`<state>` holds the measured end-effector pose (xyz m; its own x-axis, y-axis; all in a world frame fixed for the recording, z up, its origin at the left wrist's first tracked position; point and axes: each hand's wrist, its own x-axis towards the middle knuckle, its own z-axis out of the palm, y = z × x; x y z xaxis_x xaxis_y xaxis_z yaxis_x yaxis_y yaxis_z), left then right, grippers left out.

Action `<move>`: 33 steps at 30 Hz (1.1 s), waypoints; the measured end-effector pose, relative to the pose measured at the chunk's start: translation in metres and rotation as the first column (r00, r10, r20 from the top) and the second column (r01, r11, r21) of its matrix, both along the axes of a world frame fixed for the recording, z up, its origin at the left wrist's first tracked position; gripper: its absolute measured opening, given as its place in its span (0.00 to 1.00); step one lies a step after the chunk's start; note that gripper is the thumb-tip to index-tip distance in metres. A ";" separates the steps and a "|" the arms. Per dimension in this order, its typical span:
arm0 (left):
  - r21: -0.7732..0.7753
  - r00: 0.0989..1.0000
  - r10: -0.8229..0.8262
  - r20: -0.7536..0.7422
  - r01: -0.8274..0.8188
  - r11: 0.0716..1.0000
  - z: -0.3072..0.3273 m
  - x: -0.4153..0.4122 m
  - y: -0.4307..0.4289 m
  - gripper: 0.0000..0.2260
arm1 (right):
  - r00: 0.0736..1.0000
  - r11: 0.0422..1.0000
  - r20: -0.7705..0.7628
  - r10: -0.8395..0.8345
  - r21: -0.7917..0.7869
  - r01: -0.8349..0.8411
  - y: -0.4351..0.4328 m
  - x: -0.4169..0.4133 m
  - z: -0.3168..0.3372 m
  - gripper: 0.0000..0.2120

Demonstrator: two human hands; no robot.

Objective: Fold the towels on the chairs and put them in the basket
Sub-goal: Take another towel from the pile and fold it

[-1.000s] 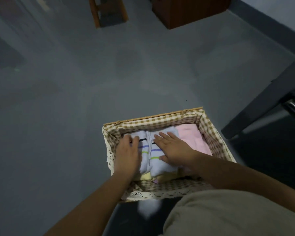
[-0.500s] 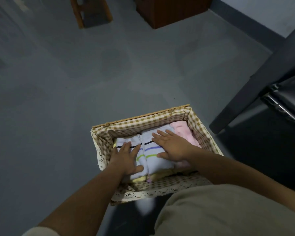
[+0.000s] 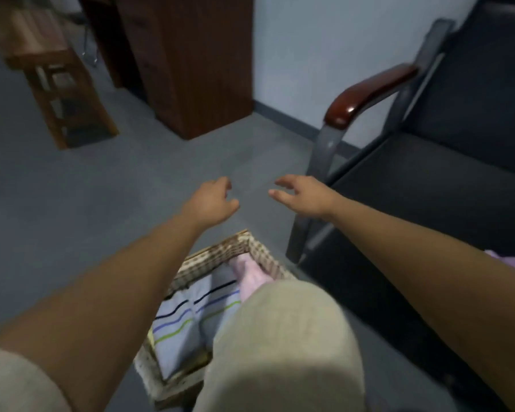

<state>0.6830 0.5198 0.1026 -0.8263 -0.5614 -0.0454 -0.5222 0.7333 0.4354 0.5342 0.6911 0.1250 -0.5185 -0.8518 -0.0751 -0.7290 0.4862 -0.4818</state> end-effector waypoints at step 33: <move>-0.114 0.581 -0.799 0.158 0.814 0.569 -0.030 -0.273 0.445 0.22 | 0.452 0.364 -0.550 -0.703 0.268 0.892 0.503 -0.101 -0.010 0.12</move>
